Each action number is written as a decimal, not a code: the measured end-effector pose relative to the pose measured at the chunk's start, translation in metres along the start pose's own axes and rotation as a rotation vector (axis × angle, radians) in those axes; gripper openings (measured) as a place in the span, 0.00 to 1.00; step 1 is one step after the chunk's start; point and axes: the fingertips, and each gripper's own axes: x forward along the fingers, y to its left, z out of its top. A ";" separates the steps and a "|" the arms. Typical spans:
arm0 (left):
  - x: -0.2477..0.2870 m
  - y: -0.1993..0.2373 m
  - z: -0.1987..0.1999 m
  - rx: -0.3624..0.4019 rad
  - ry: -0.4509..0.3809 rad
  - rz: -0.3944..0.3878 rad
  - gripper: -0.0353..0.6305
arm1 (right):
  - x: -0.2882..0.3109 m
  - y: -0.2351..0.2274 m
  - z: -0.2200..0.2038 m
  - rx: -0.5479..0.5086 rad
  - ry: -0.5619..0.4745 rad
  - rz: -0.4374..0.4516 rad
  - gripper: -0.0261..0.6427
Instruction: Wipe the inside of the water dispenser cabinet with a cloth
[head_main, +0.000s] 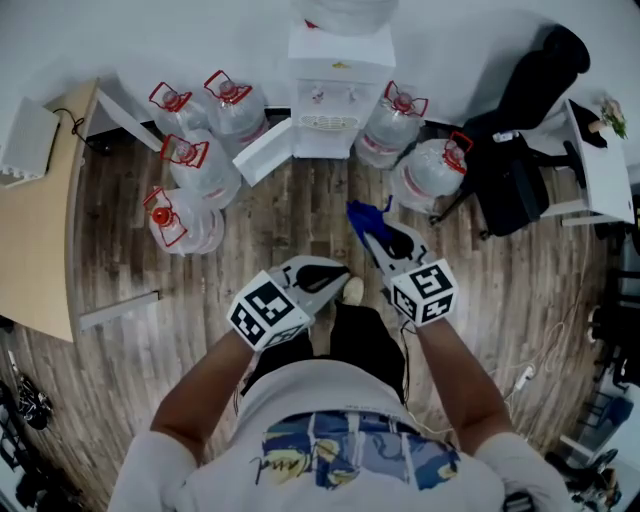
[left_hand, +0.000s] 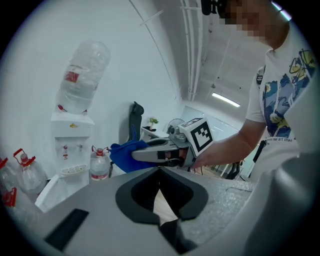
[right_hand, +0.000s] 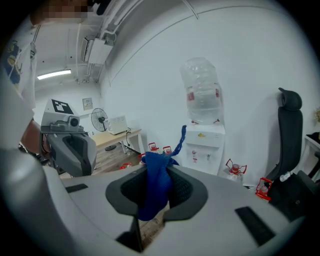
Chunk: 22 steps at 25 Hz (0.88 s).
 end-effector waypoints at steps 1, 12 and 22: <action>0.005 0.010 0.002 -0.009 0.000 0.009 0.06 | 0.009 -0.008 0.000 0.000 0.004 0.004 0.14; 0.103 0.131 0.035 -0.113 -0.015 0.140 0.06 | 0.127 -0.128 -0.035 -0.077 0.092 0.138 0.14; 0.199 0.255 0.007 -0.172 -0.106 0.183 0.06 | 0.262 -0.208 -0.121 -0.161 0.156 0.242 0.14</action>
